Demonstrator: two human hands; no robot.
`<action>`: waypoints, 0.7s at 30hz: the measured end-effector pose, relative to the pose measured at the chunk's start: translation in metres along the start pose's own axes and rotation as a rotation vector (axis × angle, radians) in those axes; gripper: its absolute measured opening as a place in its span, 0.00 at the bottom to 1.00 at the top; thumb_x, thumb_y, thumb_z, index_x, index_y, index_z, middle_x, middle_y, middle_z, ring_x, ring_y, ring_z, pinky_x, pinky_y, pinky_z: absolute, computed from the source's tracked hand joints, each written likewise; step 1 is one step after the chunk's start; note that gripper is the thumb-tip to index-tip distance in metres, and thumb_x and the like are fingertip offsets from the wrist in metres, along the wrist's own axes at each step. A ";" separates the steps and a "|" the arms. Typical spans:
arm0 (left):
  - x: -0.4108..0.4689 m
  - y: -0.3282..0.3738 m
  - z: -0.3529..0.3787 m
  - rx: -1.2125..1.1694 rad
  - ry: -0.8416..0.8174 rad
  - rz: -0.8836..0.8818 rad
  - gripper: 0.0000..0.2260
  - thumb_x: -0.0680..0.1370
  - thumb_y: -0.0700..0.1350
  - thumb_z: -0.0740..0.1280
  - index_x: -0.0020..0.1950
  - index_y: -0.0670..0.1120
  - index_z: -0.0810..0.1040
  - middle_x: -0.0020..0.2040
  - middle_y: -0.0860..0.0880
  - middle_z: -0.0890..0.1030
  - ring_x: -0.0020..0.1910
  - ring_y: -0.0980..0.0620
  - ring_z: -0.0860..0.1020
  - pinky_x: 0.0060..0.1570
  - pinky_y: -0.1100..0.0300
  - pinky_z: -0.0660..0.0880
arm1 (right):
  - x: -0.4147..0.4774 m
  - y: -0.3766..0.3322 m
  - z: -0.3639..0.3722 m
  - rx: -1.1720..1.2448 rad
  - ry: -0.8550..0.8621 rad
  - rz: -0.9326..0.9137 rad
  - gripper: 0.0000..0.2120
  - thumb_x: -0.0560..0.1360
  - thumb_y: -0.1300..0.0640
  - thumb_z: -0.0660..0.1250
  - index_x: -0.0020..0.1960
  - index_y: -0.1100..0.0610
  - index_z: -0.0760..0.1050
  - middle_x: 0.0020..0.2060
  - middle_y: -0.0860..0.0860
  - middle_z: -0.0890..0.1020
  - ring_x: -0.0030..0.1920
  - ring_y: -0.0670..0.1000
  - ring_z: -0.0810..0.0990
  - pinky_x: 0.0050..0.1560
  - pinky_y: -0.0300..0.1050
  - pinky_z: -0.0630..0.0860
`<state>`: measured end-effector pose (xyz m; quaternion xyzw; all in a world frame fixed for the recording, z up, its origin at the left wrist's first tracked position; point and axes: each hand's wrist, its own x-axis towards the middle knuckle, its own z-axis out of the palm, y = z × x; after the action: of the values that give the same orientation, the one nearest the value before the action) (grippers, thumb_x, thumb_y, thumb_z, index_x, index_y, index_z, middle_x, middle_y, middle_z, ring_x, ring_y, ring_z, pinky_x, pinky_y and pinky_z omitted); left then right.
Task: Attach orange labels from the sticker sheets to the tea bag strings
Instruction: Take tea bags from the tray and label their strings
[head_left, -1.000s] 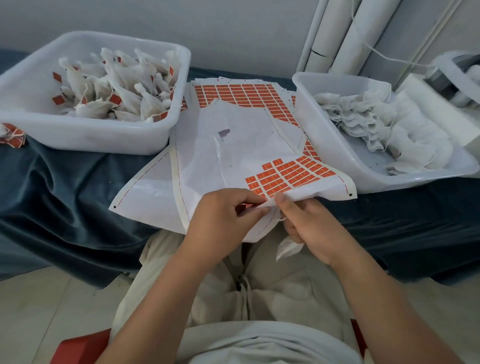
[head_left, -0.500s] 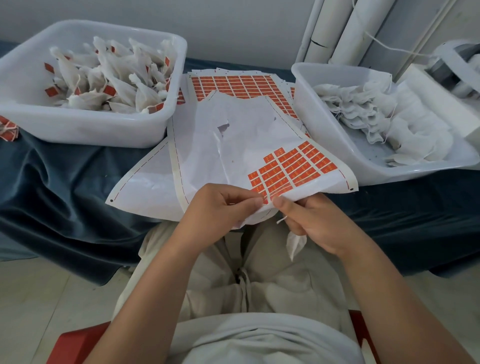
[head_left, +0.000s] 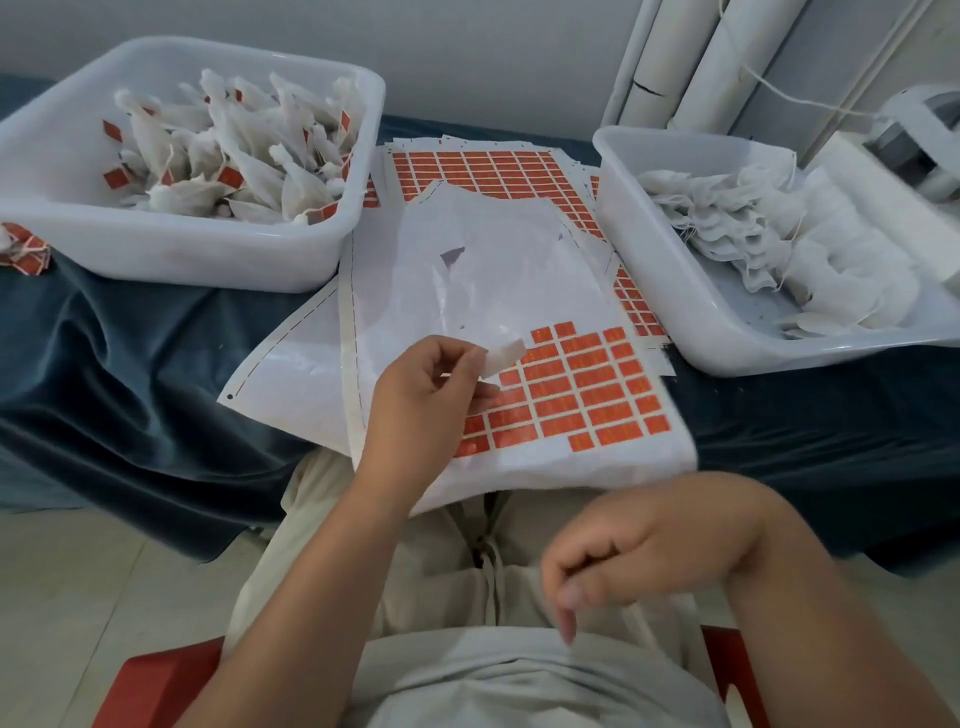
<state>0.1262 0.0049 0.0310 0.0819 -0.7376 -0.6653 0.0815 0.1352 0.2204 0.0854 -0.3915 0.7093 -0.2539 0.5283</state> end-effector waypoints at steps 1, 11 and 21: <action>0.000 0.001 0.000 0.000 -0.013 0.000 0.06 0.85 0.49 0.67 0.50 0.54 0.82 0.40 0.56 0.87 0.41 0.58 0.86 0.38 0.70 0.79 | 0.000 -0.005 0.001 0.027 0.061 -0.047 0.11 0.87 0.51 0.61 0.57 0.50 0.81 0.38 0.49 0.78 0.37 0.47 0.75 0.42 0.43 0.74; -0.007 0.012 -0.005 0.068 -0.082 0.164 0.09 0.82 0.42 0.68 0.55 0.55 0.83 0.43 0.57 0.86 0.44 0.56 0.86 0.45 0.63 0.82 | 0.021 -0.022 0.012 0.294 0.992 -0.353 0.17 0.86 0.61 0.61 0.69 0.48 0.79 0.38 0.50 0.81 0.42 0.49 0.82 0.52 0.40 0.79; -0.014 0.019 -0.003 0.047 -0.247 0.311 0.12 0.85 0.41 0.66 0.65 0.56 0.75 0.45 0.58 0.83 0.45 0.54 0.83 0.43 0.67 0.76 | 0.028 -0.016 0.008 -0.131 1.415 -0.268 0.10 0.84 0.55 0.68 0.63 0.49 0.83 0.52 0.40 0.86 0.59 0.49 0.84 0.59 0.39 0.78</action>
<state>0.1403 0.0068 0.0503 -0.1132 -0.7609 -0.6325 0.0902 0.1438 0.1891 0.0795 -0.2478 0.8411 -0.4662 -0.1174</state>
